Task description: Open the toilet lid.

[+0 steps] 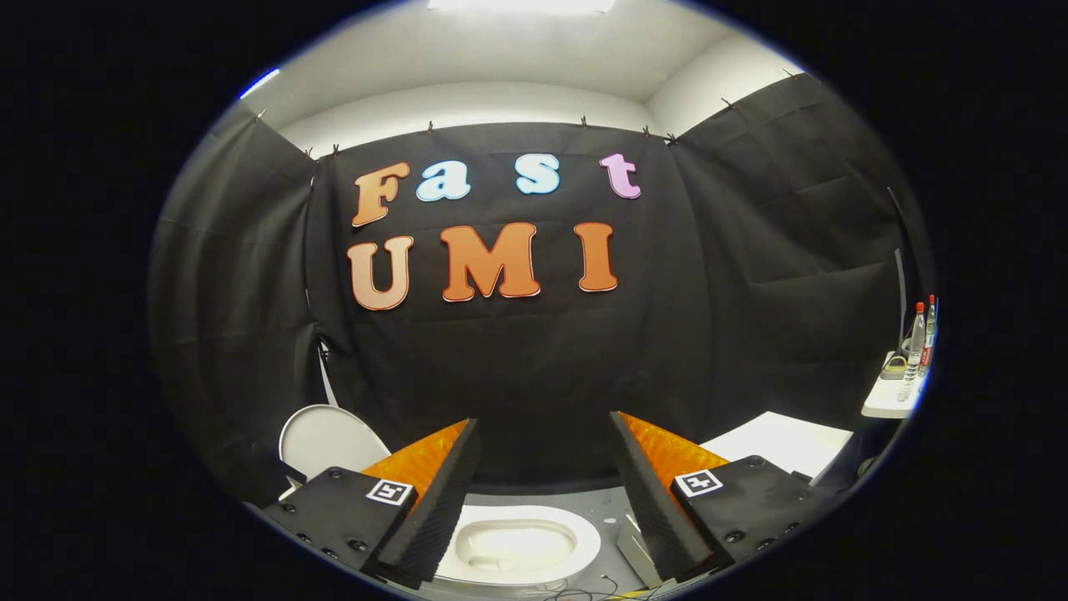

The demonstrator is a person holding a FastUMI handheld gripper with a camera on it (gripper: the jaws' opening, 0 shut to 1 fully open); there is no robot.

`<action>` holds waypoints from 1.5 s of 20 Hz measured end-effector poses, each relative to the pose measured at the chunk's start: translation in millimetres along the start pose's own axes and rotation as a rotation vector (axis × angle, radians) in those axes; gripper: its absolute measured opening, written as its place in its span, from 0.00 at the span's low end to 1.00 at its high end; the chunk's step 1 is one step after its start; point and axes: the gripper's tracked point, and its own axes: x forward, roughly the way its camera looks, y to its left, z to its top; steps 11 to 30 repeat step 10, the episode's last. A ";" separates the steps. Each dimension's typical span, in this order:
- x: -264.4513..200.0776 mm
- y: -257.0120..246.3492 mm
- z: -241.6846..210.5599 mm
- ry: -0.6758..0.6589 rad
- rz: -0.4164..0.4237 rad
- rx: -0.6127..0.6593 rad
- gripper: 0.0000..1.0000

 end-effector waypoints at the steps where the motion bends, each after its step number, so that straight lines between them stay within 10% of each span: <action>1: -0.8 -0.9 -0.8 -0.001 -0.001 0.000 0.98; 30: -1.6 -5.7 -0.5 -0.003 -0.010 0.004 0.98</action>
